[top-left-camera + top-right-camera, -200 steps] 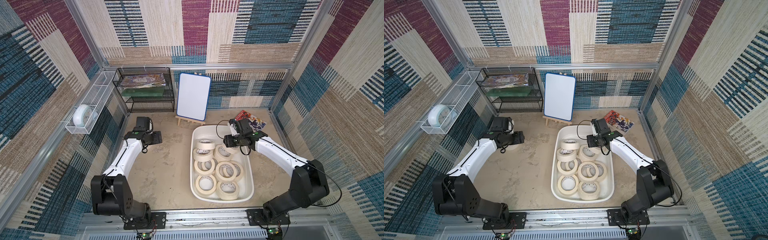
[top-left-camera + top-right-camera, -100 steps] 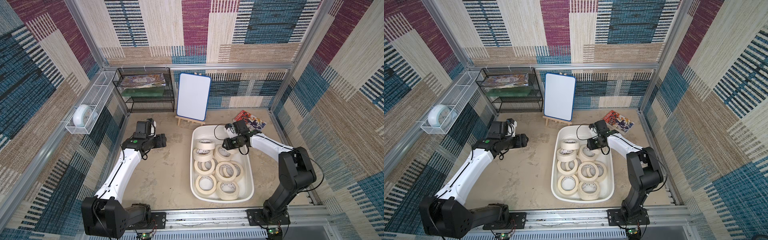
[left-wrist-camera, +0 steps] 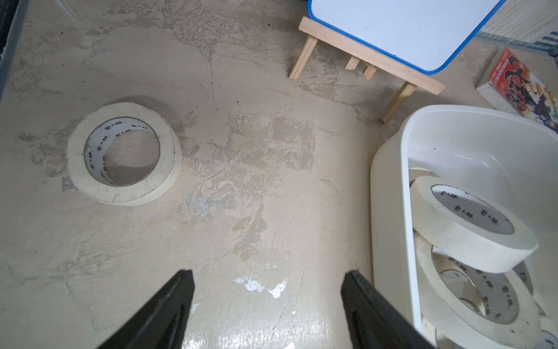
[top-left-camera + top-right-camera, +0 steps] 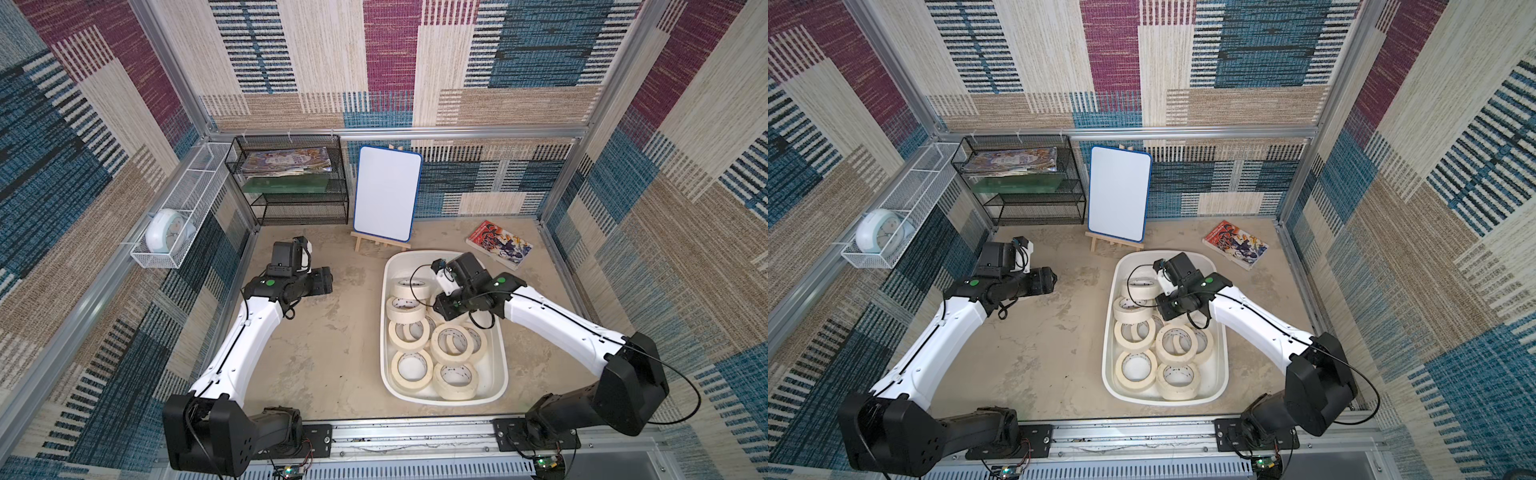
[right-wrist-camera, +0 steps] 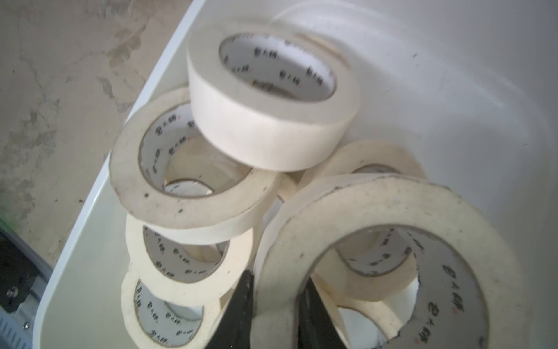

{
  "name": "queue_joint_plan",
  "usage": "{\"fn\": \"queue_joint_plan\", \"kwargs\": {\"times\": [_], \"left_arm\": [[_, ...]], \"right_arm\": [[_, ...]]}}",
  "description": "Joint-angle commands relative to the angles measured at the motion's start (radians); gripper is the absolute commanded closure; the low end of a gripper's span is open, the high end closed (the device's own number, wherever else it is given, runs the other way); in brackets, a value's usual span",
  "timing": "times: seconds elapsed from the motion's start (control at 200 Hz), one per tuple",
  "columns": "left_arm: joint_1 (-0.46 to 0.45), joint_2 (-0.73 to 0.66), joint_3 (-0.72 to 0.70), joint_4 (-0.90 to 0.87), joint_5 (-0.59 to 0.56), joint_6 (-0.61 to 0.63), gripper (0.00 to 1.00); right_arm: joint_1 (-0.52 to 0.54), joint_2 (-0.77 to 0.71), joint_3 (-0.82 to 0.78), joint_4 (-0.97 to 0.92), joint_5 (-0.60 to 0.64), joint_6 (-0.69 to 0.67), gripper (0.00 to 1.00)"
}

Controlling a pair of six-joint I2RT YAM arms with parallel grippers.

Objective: Take out the art tape in the storage box
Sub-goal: Adjust the art tape in the storage box.

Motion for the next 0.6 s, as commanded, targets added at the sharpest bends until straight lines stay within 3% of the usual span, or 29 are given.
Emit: {"fn": "queue_joint_plan", "kwargs": {"times": [0.0,0.05,0.08,0.15,0.175,0.215,0.27,0.376,0.591], "left_arm": [[0.000,-0.002,0.002,-0.003,0.006,-0.006,0.18],[-0.001,-0.004,0.000,-0.002,0.012,-0.009,0.18],[-0.002,-0.006,-0.002,-0.003,0.012,-0.009,0.18],[-0.002,-0.012,-0.003,-0.008,0.002,-0.006,0.18],[-0.002,-0.015,-0.004,-0.011,-0.001,-0.005,0.18],[-0.002,-0.017,-0.004,-0.013,-0.006,-0.001,0.18],[-0.002,-0.020,-0.004,-0.014,-0.010,0.001,0.18],[-0.002,-0.019,-0.001,-0.011,-0.005,0.001,0.18],[-0.002,-0.018,-0.012,0.000,0.009,-0.002,0.18]], "right_arm": [[0.054,0.014,-0.039,-0.053,0.026,0.076,1.00],[0.076,0.029,-0.053,-0.037,0.015,0.082,1.00],[0.083,0.033,-0.059,-0.023,0.002,0.082,0.88],[0.086,0.016,-0.054,-0.011,-0.006,0.089,0.30],[0.087,0.000,-0.047,-0.013,0.004,0.091,0.18],[0.087,-0.028,-0.031,-0.022,0.033,0.091,0.07],[0.084,-0.070,-0.003,-0.053,0.092,0.105,0.02],[0.068,-0.148,0.022,-0.089,0.219,0.120,0.01],[-0.138,-0.186,-0.028,-0.053,0.180,0.083,0.06]]}}
